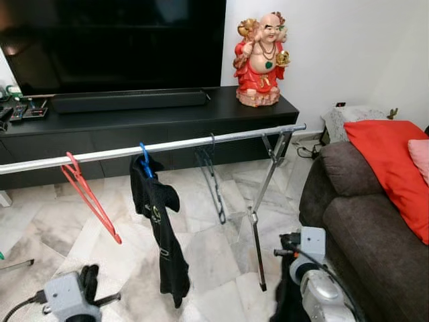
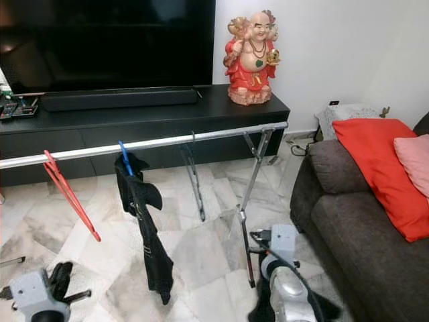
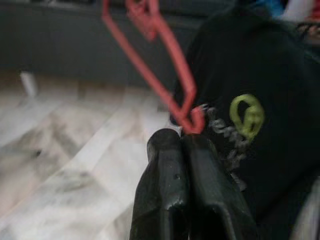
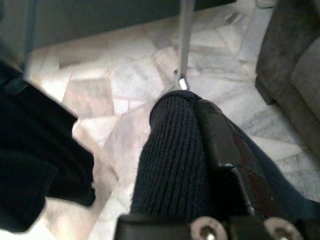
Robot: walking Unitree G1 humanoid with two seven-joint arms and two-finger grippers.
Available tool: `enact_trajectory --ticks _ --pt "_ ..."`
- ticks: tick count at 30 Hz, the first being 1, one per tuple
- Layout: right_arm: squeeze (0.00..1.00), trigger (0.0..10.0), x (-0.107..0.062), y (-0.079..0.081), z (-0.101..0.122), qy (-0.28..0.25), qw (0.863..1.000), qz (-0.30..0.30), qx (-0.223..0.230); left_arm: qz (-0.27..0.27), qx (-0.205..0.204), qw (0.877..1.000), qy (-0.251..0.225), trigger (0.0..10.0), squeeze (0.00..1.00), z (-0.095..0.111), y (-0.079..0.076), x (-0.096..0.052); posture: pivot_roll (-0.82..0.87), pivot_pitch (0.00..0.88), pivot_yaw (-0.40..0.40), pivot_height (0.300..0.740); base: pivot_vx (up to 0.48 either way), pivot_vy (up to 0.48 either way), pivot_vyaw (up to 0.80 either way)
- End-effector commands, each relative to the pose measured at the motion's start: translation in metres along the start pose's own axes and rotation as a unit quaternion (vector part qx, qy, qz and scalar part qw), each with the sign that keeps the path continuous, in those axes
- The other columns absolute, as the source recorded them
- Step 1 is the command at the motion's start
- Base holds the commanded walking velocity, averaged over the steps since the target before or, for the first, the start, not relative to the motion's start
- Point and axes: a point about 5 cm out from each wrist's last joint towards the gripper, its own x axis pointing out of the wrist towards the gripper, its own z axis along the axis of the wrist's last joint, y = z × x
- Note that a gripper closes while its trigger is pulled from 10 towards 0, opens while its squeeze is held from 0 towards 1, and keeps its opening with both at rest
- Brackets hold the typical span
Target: Hang hanger
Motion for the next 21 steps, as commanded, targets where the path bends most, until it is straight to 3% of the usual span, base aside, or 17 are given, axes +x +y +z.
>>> enact_trajectory --ticks 1,3,6,10,14,18,21 --pt "0.00 10.0 0.000 -0.004 0.003 -0.011 1.000 -0.012 0.008 0.035 -0.023 0.999 0.000 10.0 0.00 0.007 0.001 0.005 0.02 0.000 -0.008 0.740 0.000 0.000 0.00" --pt "0.00 10.0 0.000 -0.005 0.004 -0.020 1.000 -0.020 0.013 0.069 -0.046 0.996 -0.019 10.0 0.00 0.019 0.005 0.013 0.02 0.000 -0.010 0.740 0.000 0.000 0.40" --pt "0.00 10.0 0.000 -0.005 0.002 -0.019 1.000 -0.021 0.013 0.074 -0.052 0.995 -0.029 10.0 0.00 0.029 0.003 0.017 0.02 0.000 -0.010 0.740 0.000 0.000 0.80" --pt "0.00 10.0 -0.001 -0.007 -0.005 -0.012 0.999 -0.029 0.018 0.029 -0.015 0.998 -0.050 10.0 0.00 0.045 -0.006 0.027 0.02 0.000 -0.006 0.740 0.000 0.000 0.80" --pt "0.00 10.0 -0.001 -0.010 -0.007 -0.011 0.999 -0.038 0.022 0.009 -0.012 0.998 -0.062 10.0 0.00 0.056 -0.015 0.028 0.02 0.000 -0.005 0.740 0.000 0.000 0.80" --pt "0.00 10.0 -0.002 -0.012 -0.011 -0.005 0.999 -0.042 0.016 -0.027 -0.001 0.998 -0.061 10.0 0.00 0.059 -0.028 0.027 0.03 0.000 -0.010 0.740 0.000 0.000 0.80" --pt "0.00 10.0 0.000 -0.013 -0.012 -0.002 0.998 -0.047 0.040 -0.065 0.002 0.997 -0.051 10.0 0.00 0.057 -0.040 0.025 0.03 0.000 -0.013 0.740 0.000 0.000 0.00"
